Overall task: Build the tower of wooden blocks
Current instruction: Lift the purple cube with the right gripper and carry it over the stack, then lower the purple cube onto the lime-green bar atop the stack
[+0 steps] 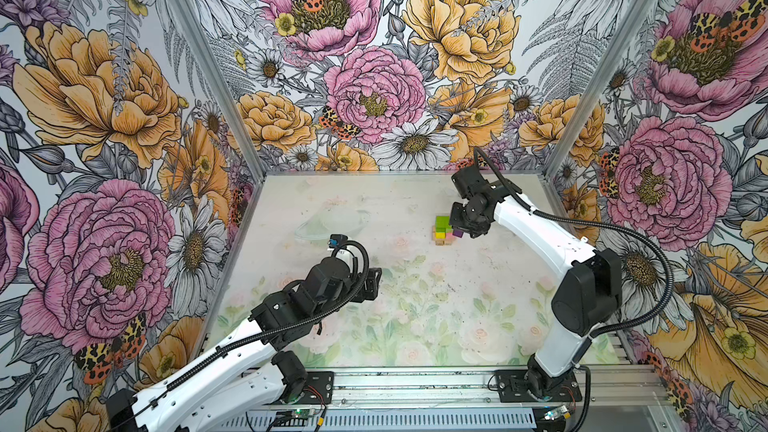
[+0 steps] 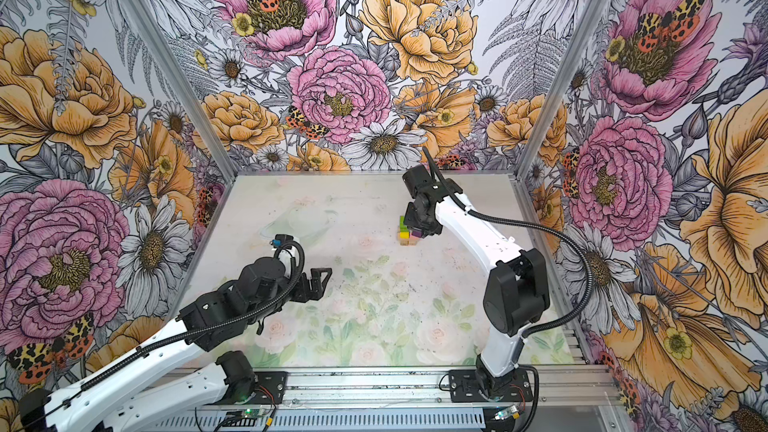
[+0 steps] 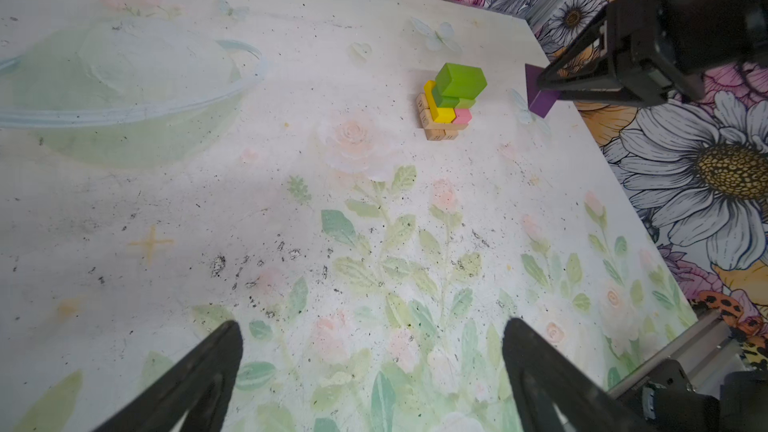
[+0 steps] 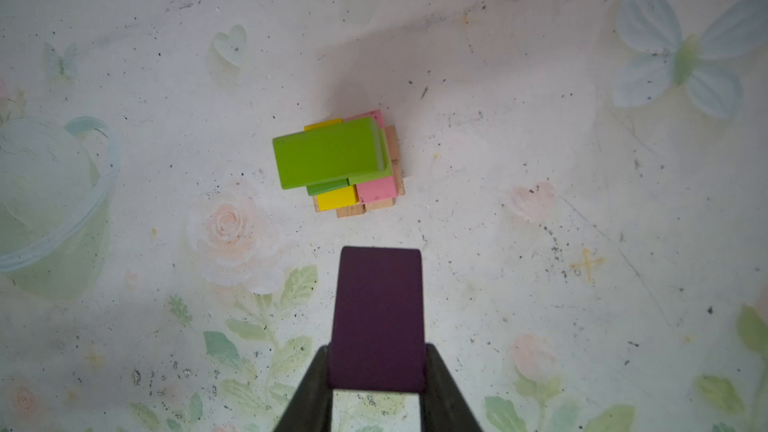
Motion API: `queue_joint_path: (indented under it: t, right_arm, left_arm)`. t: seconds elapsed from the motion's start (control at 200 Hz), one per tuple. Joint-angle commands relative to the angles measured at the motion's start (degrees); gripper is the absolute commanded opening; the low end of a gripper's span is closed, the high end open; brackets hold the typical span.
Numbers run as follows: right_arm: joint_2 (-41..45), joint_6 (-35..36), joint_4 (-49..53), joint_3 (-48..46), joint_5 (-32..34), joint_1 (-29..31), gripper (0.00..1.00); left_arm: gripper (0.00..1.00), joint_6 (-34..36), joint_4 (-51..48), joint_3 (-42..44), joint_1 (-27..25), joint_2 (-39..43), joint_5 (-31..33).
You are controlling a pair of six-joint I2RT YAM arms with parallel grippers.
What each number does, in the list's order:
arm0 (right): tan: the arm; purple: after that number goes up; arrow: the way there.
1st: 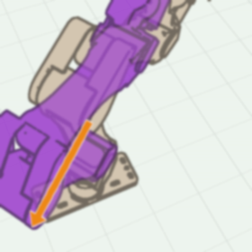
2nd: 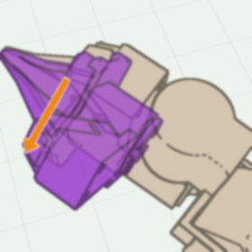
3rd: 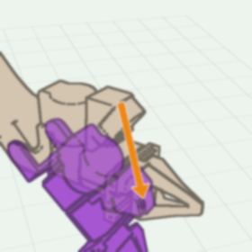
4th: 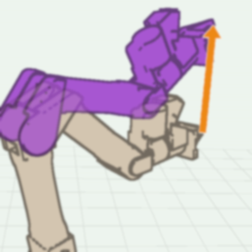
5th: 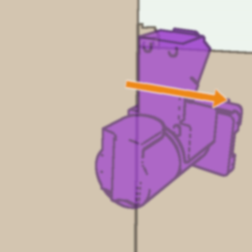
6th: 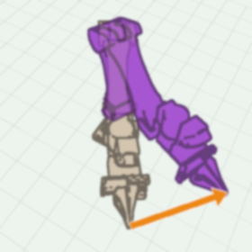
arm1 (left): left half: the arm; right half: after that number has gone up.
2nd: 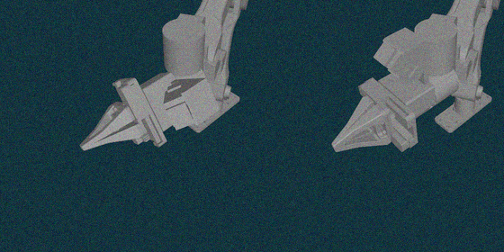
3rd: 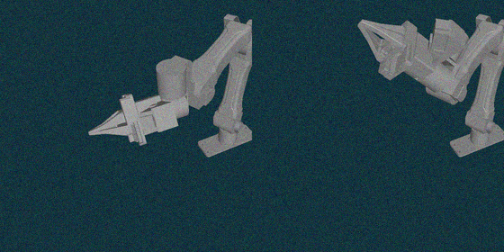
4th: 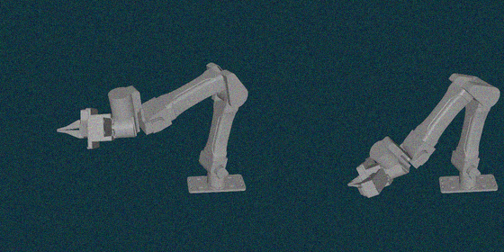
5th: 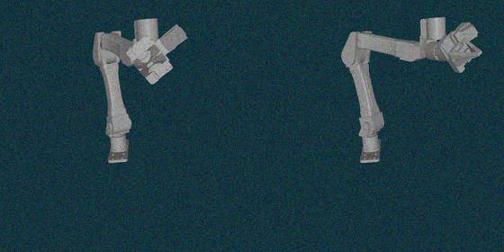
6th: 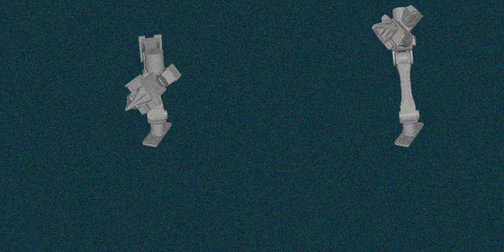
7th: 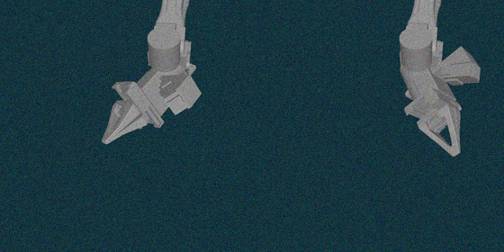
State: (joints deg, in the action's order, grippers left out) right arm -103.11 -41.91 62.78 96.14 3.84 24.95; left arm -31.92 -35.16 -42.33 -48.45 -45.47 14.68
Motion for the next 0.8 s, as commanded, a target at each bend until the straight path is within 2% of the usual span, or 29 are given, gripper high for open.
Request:
queue_joint_path:
  t: [0.0,0.425,0.796]
  right_arm:
    - [-4.2,4.9,2.7,5.6,-0.2,0.2,0.26]
    - [-17.1,13.8,10.0,24.1,1.1,-1.4,0.26]
    - [-20.4,15.7,10.9,26.7,0.3,-3.5,0.26]
  left_arm:
    - [0.99,1.8,1.8,-1.7,0.5,-1.9,-2.3]
    - [0.99,1.4,3.9,-3.7,1.7,-6.2,-2.3]
    - [0.99,1.6,4.8,-5.7,2.2,-10.2,-2.3]
